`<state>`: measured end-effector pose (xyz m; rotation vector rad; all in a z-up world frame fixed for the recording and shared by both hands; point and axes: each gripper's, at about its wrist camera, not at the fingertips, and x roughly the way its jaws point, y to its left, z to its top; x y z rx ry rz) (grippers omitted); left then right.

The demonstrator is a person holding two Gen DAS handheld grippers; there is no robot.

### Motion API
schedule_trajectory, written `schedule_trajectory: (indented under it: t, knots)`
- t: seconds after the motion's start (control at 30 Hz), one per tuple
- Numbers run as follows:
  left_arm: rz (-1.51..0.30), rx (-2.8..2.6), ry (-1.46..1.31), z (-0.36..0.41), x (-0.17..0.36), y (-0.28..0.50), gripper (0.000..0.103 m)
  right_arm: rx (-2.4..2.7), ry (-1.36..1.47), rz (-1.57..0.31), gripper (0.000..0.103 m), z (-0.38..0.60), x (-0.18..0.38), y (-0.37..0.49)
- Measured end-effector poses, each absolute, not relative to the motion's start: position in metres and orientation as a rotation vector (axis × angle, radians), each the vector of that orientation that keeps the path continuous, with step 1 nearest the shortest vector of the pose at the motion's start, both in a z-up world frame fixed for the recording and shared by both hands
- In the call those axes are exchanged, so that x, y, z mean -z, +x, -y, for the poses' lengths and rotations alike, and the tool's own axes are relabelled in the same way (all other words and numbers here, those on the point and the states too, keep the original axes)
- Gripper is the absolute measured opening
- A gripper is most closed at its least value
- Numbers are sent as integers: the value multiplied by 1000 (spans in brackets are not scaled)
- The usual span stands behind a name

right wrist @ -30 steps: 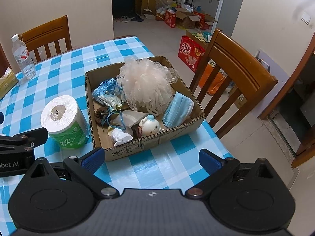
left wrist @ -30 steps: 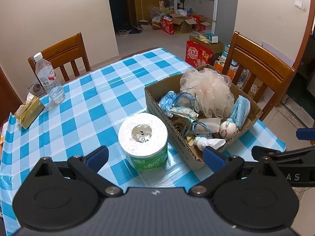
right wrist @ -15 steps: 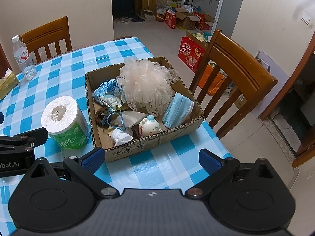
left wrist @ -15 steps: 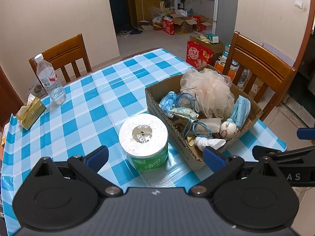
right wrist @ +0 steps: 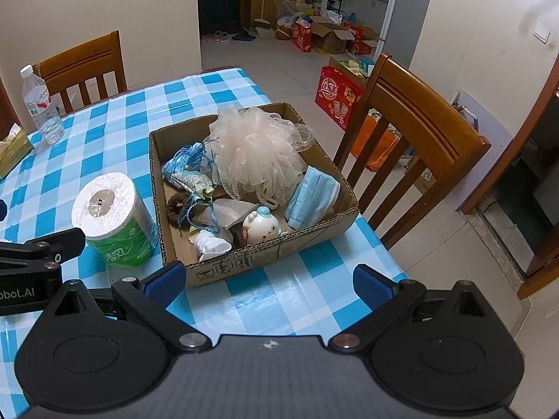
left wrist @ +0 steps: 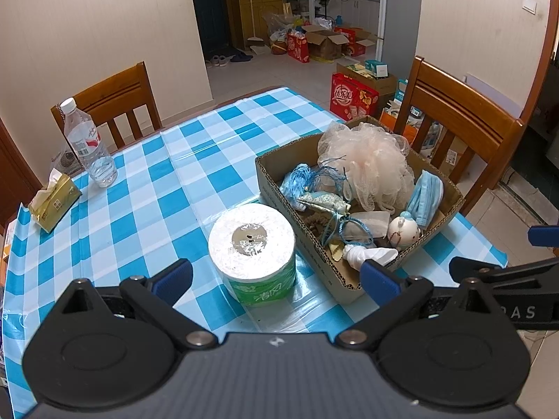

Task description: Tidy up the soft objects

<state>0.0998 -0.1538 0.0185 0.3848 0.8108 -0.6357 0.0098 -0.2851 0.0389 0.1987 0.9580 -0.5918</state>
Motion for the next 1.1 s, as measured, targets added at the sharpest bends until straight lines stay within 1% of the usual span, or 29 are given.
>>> schedule_trajectory:
  t: [1.1]
  knots:
    - [-810,636,385,154,-19,98,102,595,197,-950,103,289,-43,7]
